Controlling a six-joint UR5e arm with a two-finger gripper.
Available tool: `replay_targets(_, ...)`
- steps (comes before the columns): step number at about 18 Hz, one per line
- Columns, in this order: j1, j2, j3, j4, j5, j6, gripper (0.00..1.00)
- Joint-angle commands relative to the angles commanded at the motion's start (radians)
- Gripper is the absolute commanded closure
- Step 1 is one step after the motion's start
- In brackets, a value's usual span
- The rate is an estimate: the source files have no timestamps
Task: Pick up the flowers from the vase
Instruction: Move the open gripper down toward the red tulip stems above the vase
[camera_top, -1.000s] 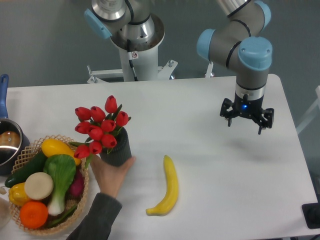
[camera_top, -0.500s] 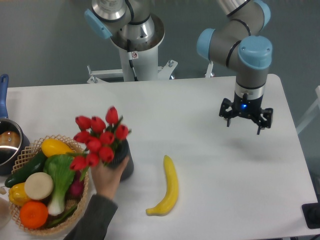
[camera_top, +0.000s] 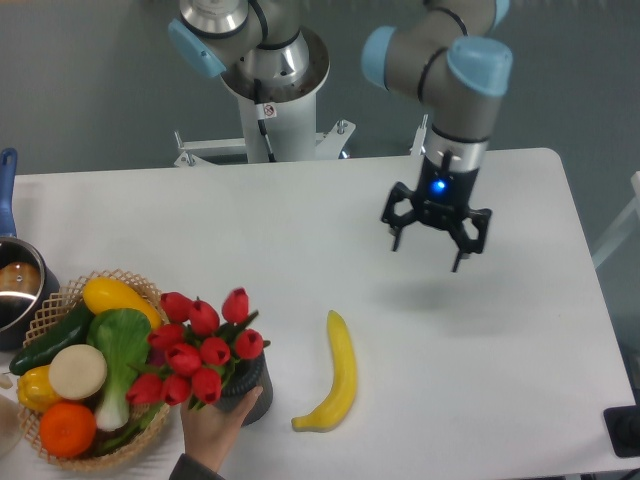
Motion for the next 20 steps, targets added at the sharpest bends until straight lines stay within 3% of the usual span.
replay_targets(2,-0.034,-0.012,0.009,0.000,-0.115,-0.020,0.00)
replay_targets(4,-0.066,-0.038,0.024,0.002,-0.151,-0.022,0.00)
replay_targets(10,-0.204,-0.208,0.166,0.005,-0.199,-0.029,0.00)
replay_targets(16,-0.279,-0.273,0.210,0.034,-0.209,-0.026,0.00)
replay_targets(20,-0.321,-0.274,0.207,0.034,-0.225,-0.031,0.00)
